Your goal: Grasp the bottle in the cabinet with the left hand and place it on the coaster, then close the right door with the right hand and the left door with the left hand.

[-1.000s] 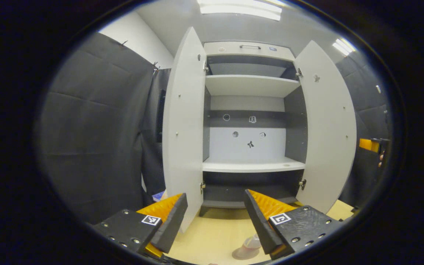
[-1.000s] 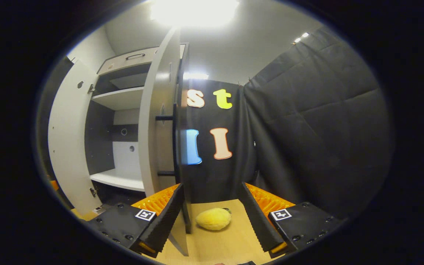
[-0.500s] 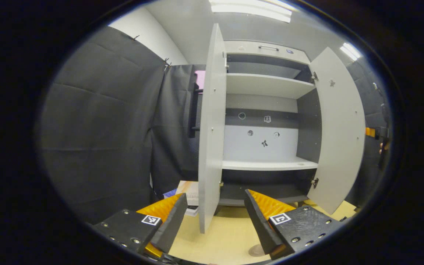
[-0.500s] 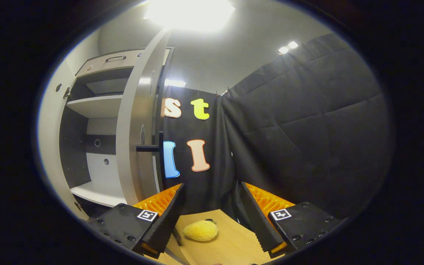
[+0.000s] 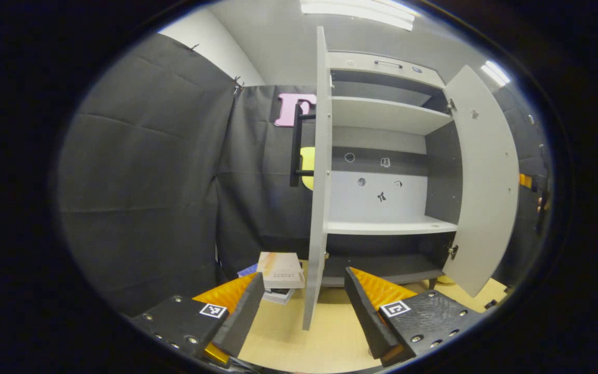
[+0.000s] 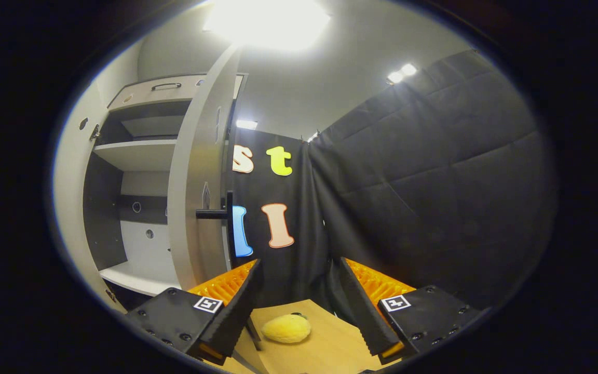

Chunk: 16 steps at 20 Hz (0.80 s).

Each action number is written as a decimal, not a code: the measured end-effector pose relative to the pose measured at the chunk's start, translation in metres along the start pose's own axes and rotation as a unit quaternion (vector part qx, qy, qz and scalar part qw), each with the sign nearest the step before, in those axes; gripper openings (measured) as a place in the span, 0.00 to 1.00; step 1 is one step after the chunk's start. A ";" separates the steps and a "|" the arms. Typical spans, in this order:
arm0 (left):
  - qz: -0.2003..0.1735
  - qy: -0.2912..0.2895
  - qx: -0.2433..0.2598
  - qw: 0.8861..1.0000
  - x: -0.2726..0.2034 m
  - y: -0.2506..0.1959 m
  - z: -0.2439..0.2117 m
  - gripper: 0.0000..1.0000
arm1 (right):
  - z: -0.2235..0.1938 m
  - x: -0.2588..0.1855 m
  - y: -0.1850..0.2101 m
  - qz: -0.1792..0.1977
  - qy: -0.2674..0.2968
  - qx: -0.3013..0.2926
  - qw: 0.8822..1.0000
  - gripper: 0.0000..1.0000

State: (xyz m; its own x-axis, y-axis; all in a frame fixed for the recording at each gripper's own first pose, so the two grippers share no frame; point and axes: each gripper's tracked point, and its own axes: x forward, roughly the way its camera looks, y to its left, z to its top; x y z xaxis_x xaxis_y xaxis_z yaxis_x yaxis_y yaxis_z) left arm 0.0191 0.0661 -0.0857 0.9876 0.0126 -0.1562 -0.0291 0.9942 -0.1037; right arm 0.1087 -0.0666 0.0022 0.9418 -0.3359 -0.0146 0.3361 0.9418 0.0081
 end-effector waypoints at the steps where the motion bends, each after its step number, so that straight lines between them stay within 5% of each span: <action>1: -0.003 0.000 0.002 1.000 0.001 0.001 0.001 0.97 | 0.000 -0.003 0.005 0.005 -0.001 0.002 1.000 0.91; 10: 0.001 0.002 -0.014 1.000 -0.001 0.003 -0.001 0.97 | -0.001 -0.022 0.067 0.058 0.001 0.002 0.998 0.95; 16: 0.022 0.004 -0.027 0.999 -0.003 0.008 -0.002 0.97 | -0.002 -0.024 0.126 0.132 0.001 -0.006 0.991 0.95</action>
State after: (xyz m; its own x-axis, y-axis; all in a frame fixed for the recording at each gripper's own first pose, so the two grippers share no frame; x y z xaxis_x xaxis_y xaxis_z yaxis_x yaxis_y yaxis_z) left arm 0.0156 0.0739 -0.0884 0.9839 0.0559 -0.1695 -0.0816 0.9856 -0.1484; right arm 0.1285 0.0601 0.0018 0.9969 -0.0772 -0.0150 0.0772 0.9970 -0.0003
